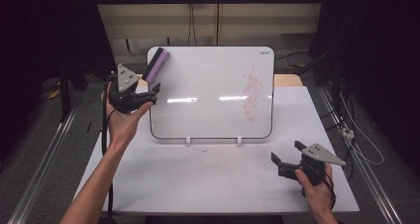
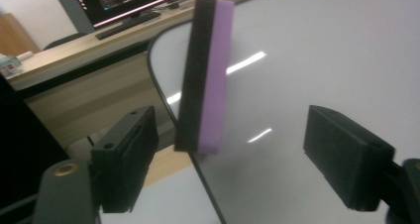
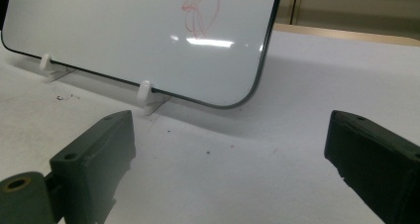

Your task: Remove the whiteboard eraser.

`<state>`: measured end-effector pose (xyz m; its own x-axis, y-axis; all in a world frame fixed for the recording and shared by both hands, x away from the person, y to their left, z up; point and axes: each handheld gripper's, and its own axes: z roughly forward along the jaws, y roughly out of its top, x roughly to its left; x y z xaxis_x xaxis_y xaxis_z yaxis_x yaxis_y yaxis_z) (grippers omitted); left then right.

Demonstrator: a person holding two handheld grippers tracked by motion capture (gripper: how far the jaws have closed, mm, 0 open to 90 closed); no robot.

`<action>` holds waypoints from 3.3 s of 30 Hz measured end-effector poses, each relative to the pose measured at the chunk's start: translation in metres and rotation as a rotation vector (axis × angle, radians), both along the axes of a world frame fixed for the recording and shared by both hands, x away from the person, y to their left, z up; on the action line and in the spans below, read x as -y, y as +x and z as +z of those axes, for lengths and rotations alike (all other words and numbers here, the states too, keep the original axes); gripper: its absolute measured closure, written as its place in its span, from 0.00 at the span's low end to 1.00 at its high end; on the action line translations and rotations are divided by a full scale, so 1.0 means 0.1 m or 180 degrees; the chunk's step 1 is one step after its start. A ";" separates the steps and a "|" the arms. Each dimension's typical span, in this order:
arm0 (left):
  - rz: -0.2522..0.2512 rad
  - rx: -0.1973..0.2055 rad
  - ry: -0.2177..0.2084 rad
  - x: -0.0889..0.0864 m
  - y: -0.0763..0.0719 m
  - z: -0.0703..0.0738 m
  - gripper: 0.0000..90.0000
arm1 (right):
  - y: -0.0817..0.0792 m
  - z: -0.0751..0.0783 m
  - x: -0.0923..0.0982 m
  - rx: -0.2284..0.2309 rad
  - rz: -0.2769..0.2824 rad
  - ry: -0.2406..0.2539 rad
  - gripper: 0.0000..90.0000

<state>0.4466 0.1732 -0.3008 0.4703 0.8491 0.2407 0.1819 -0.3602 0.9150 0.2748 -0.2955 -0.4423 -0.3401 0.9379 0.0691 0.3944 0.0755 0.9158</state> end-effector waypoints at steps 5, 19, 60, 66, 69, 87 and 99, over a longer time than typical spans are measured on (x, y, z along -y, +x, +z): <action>0.0059 -0.0029 -0.0089 -0.02 0.14 0.03 0.35 | 0.00 0.00 0.00 -0.0005 0.0006 -0.0004 0.06; 0.0139 -0.0154 0.0062 0.08 0.42 0.00 0.53 | 0.00 0.00 0.00 -0.0007 0.0007 -0.0005 0.06; 0.0026 -0.0155 -0.0139 0.12 0.27 0.03 0.70 | 0.01 -0.01 -0.01 -0.0023 0.0031 0.0004 0.06; -0.0078 -0.0137 -0.0197 0.13 0.17 0.02 0.70 | 0.01 -0.01 -0.02 -0.0021 0.0051 0.0001 0.06; -0.0117 -0.0141 -0.0273 0.13 0.13 0.00 0.70 | 0.01 -0.01 -0.02 -0.0018 0.0045 0.0002 0.06; -0.0364 -0.0210 -0.0545 0.13 -0.27 -0.23 0.70 | 0.02 0.00 -0.07 0.0093 0.0071 0.0105 0.04; -0.0600 -0.0292 -0.0474 0.32 -0.53 -0.40 0.70 | 0.02 0.02 -0.21 0.0177 0.0205 0.0095 0.04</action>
<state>0.3936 0.1407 -0.3404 0.6376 0.7673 0.0686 0.2091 -0.2581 0.9432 0.2764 -0.2749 -0.4399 -0.4038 0.9117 0.0762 0.3381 0.0713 0.9384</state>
